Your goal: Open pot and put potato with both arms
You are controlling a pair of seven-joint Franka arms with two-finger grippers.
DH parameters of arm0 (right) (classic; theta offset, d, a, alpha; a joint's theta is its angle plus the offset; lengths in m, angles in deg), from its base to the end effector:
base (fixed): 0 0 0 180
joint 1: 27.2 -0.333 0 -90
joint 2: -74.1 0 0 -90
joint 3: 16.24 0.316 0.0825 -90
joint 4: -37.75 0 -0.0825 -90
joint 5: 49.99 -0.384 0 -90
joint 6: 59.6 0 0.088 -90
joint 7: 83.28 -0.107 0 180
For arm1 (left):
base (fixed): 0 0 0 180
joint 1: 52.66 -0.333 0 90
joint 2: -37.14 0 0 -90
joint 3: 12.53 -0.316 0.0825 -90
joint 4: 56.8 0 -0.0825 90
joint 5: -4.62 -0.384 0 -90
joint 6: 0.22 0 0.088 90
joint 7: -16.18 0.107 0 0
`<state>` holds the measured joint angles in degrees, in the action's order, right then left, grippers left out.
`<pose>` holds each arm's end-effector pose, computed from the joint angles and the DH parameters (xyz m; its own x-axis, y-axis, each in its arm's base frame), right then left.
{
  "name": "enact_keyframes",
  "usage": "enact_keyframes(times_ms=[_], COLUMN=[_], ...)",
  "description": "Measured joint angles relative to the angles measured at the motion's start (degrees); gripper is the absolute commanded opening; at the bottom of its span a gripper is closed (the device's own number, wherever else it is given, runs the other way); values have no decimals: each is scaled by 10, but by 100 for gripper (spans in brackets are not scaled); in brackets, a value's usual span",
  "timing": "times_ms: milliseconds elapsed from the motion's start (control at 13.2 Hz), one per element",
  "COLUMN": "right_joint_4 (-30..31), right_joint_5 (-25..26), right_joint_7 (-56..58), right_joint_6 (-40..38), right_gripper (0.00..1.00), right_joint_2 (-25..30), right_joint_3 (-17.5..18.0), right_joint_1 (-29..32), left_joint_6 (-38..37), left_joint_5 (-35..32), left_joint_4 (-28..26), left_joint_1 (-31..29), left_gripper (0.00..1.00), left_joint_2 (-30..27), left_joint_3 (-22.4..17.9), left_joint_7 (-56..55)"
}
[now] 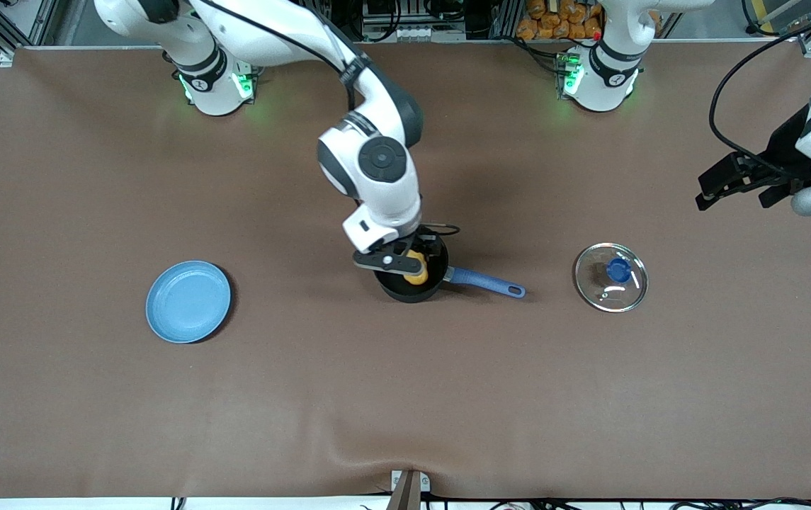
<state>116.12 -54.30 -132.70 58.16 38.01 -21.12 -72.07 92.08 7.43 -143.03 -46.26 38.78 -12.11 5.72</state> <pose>0.5486 0.4824 0.3553 0.9834 -0.1795 0.0249 -0.1779 -0.9824 -0.0574 0.5636 -0.0724 0.6435 0.9956 0.0655 0.0670 0.0614 -0.9962 0.0624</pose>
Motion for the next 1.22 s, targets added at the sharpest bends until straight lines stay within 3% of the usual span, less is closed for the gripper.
enact_keyframes(times_ms=[532, 1216], right_joint_4=[0, 10], right_joint_5=[19, 43], right_joint_7=[135, 340], right_joint_6=[-201, -259], right_gripper=[100, 100], right_joint_2=[126, 190], right_joint_3=[-21, -26], right_joint_1=[190, 328], left_joint_6=[-20, -59], left_joint_5=[0, 0], left_joint_4=[0, -9], left_joint_1=[2, -6], left_gripper=[100, 100], left_joint_2=[-2, -20], left_joint_3=[3, 19], left_joint_7=[0, 0])
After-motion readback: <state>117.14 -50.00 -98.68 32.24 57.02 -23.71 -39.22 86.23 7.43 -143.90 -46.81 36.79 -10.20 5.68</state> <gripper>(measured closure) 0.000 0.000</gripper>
